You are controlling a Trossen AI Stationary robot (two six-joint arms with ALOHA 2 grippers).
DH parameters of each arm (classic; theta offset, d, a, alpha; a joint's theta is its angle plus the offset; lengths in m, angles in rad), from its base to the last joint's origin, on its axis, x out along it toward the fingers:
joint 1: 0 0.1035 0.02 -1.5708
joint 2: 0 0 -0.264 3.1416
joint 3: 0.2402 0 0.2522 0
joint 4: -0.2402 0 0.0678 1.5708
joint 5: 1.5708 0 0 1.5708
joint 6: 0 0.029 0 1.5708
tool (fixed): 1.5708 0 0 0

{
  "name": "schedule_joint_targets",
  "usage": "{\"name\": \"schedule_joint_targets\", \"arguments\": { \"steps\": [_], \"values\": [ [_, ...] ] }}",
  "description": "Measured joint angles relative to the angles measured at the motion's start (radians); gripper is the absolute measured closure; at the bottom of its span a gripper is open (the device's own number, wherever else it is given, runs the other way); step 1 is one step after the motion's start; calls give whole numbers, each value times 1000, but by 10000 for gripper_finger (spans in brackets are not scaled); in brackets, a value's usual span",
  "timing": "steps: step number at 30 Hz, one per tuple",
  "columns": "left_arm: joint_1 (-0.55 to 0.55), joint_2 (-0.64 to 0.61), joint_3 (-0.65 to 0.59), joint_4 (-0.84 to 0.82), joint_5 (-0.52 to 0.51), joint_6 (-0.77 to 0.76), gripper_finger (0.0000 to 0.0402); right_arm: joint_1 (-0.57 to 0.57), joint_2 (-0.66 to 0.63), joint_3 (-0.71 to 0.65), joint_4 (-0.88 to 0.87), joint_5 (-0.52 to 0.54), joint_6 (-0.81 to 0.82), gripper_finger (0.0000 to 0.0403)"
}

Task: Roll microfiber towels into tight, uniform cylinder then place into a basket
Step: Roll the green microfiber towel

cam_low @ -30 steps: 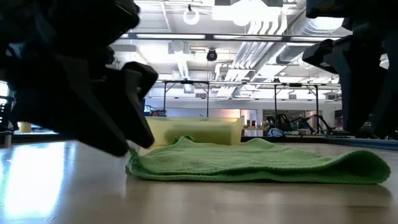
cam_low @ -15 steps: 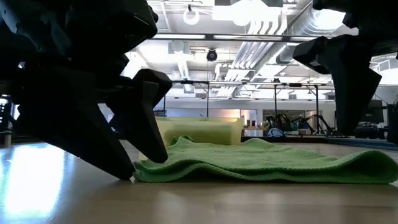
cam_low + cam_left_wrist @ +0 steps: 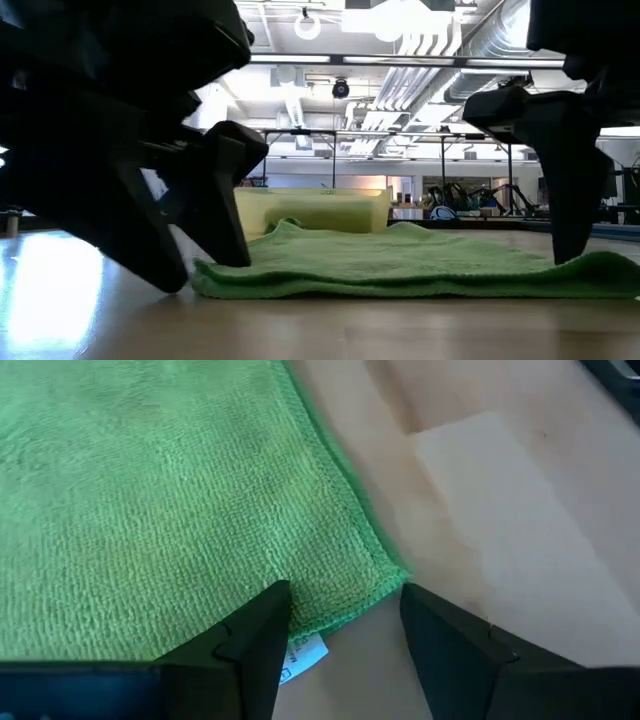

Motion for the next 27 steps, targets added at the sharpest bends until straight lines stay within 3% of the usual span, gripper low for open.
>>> {"name": "schedule_joint_targets", "arguments": {
  "steps": [7, 11, 24, 27],
  "values": [
    [-2, 1, 0, 0, 7, -64, 218, 0, 2, 0, -1, 20, 58, 246],
    [-6, 2, -1, -2, -14, -90, 228, 2, 3, -1, 4, 28, 102, 270],
    [-66, 5, -4, 26, -189, -70, 328, -1, 7, -3, 52, 42, 217, 393],
    [-80, 4, -5, 28, -218, -73, 352, -3, 7, -3, 61, 42, 219, 399]
  ]
}}
